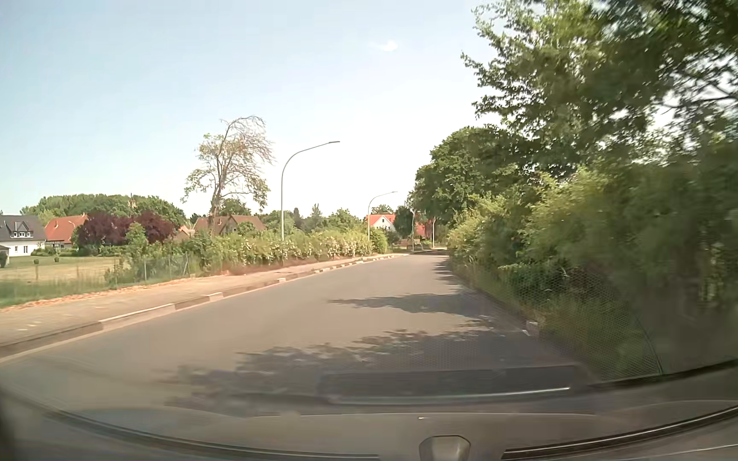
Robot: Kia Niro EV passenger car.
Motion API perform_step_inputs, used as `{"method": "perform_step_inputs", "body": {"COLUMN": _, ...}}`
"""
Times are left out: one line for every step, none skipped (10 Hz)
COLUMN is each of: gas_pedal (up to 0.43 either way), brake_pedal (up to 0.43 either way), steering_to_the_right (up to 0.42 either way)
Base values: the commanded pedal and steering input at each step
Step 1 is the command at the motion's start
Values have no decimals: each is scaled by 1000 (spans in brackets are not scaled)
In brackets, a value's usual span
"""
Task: Follow the waypoints while adhering to traffic rules and regulations
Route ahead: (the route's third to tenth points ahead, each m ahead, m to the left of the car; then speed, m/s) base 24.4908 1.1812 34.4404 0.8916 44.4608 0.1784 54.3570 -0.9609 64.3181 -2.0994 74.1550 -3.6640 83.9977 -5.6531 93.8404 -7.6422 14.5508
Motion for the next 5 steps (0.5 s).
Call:
{"method": "perform_step_inputs", "body": {"gas_pedal": 98, "brake_pedal": 6, "steering_to_the_right": 8}}
{"method": "perform_step_inputs", "body": {"gas_pedal": 98, "brake_pedal": 6, "steering_to_the_right": 9}}
{"method": "perform_step_inputs", "body": {"gas_pedal": 98, "brake_pedal": 6, "steering_to_the_right": 9}}
{"method": "perform_step_inputs", "body": {"gas_pedal": 98, "brake_pedal": 6, "steering_to_the_right": 10}}
{"method": "perform_step_inputs", "body": {"gas_pedal": 98, "brake_pedal": 6, "steering_to_the_right": 10}}
